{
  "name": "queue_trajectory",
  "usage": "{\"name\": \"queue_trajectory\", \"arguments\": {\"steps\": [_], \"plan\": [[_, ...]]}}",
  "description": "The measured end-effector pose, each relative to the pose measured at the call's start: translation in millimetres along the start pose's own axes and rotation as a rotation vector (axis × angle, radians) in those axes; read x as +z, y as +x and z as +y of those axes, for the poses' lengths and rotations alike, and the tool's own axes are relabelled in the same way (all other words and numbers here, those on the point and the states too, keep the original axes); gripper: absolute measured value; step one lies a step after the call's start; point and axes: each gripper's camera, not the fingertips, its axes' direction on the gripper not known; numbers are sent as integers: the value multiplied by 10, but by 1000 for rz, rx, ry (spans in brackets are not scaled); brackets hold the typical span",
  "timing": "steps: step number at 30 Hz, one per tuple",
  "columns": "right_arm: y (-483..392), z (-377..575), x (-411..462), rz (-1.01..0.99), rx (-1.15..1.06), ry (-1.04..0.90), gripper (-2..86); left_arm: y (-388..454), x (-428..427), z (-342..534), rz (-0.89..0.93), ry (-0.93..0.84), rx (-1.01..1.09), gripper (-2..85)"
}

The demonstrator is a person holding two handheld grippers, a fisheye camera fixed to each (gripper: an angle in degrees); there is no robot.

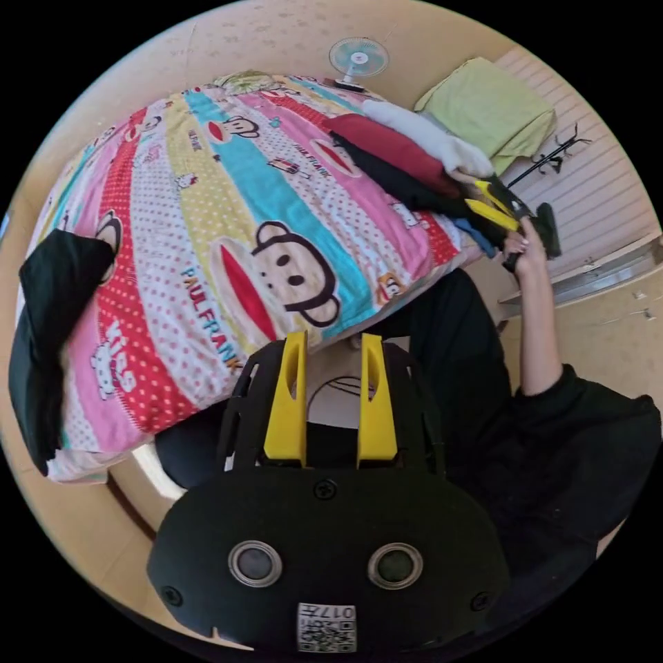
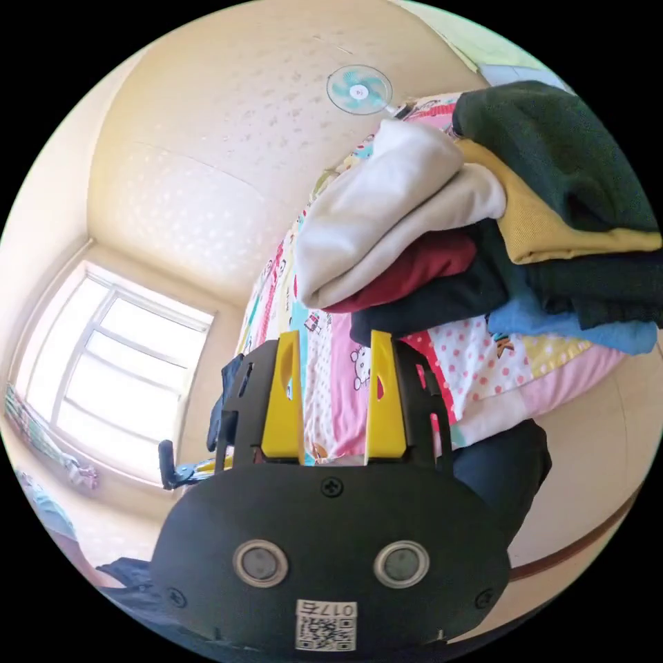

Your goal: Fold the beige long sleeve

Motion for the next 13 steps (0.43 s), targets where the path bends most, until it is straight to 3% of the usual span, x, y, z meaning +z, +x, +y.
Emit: {"name": "queue_trajectory", "arguments": {"steps": [2, 4, 8, 11, 13], "plan": [[-371, 614, 285, 55, -119, 154, 68, -125, -1, -388, -76, -104, 16, 105], [-645, 832, 794, 87, -247, 113, 42, -292, 154, -710, -94, -229, 14, 99], [-1179, 819, 2594, 113, -453, -463, 17, -809, 851, -1166, -124, -579, -147, 80], [-1438, 996, 3730, 223, -579, -747, 9, -783, 866, -1193, -97, -532, -167, 78], [-1554, 1204, 4322, 355, -691, -833, 7, -664, 807, -1172, -127, -495, -156, 77]]}}
